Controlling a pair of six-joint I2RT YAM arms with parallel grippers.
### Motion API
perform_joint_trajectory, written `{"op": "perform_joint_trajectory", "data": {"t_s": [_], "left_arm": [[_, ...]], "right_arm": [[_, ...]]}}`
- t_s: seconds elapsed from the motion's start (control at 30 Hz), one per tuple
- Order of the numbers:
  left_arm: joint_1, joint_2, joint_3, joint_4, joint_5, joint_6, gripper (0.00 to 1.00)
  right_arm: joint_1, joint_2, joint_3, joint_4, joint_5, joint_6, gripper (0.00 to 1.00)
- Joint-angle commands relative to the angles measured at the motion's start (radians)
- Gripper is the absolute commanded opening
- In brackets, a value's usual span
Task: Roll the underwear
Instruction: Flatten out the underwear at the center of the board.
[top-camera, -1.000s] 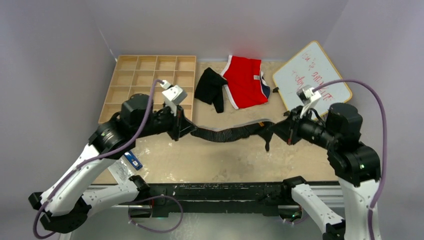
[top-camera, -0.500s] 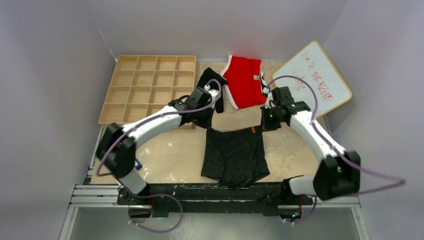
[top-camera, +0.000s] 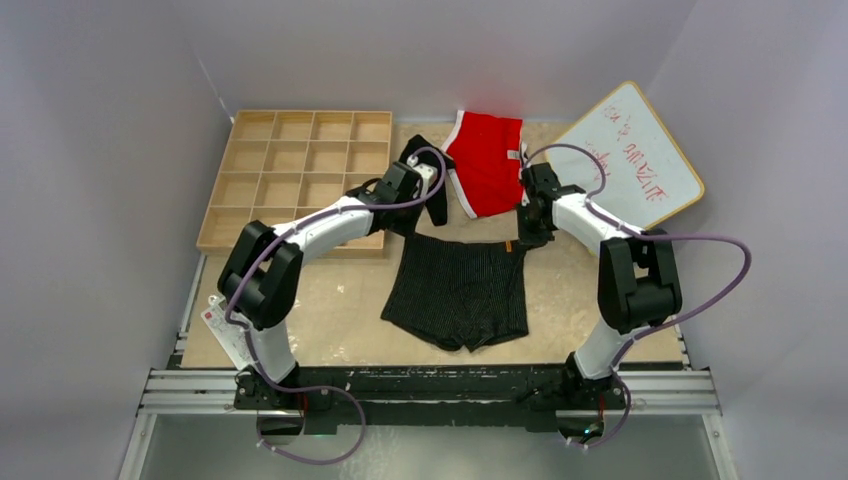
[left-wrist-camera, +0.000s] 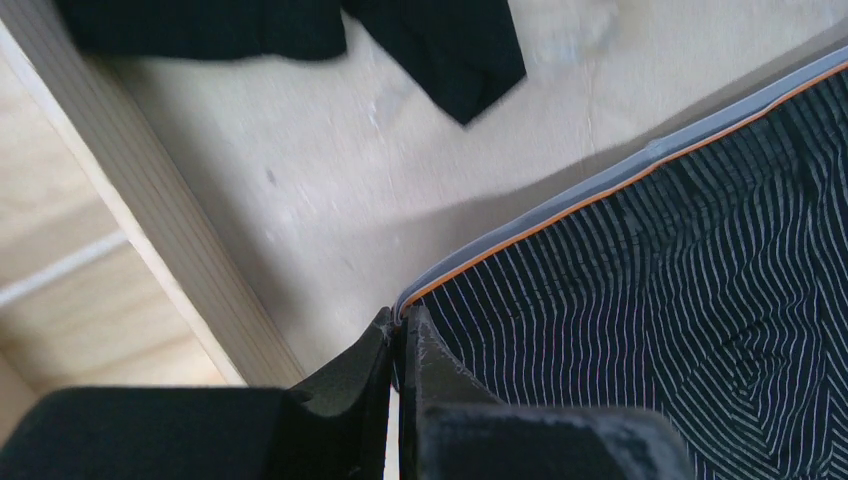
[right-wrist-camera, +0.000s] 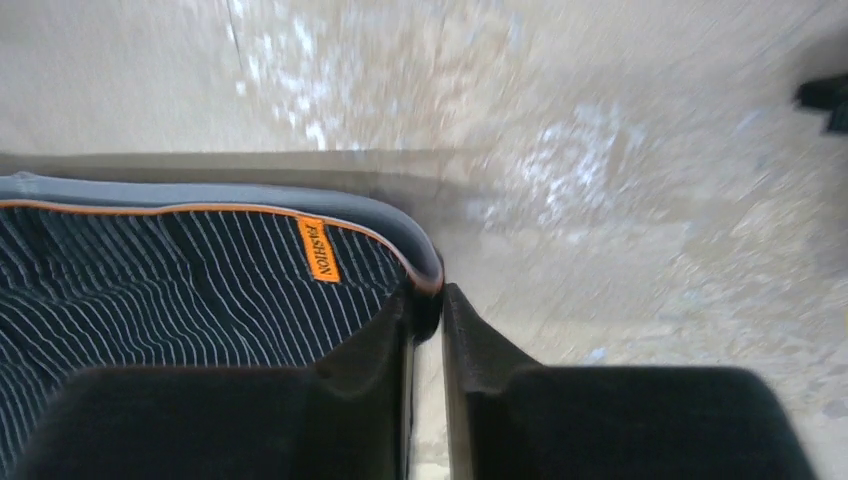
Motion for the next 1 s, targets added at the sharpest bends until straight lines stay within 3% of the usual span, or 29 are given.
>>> {"op": "perform_joint_trajectory", "data": {"t_s": [0.0, 0.07, 0.2, 0.3, 0.4, 0.5, 0.7, 0.97], "left_arm": [[0.048, 0.095, 0.145, -0.031, 0.004, 0.037, 0.00], [0.057, 0.134, 0.195, -0.093, -0.031, 0.025, 0.13], [0.059, 0.064, 0.143, -0.053, -0.018, 0.004, 0.56], [0.059, -0.060, 0.058, 0.015, 0.056, -0.020, 0.71], [0.058, -0.170, -0.004, 0.013, 0.104, -0.063, 0.75], [0.057, -0.277, -0.134, 0.075, 0.252, -0.100, 0.75], [0.046, -0.322, -0.323, 0.179, 0.432, -0.177, 0.71], [-0.005, -0.287, -0.367, 0.175, 0.380, -0.179, 0.64]], "right_arm": [[-0.007, 0.040, 0.119, 0.013, 0.074, -0.056, 0.31], [-0.009, 0.049, 0.150, 0.013, 0.122, -0.068, 0.45], [-0.014, -0.017, 0.192, -0.018, 0.129, -0.039, 0.63], [-0.014, -0.103, 0.155, -0.028, 0.032, -0.005, 0.65], [-0.013, -0.191, 0.068, -0.049, -0.078, 0.036, 0.63], [-0.011, -0.272, -0.038, -0.047, -0.240, 0.072, 0.59], [0.003, -0.329, -0.179, -0.050, -0.400, 0.141, 0.49], [0.216, -0.258, -0.212, -0.159, -0.034, 0.274, 0.46]]}}
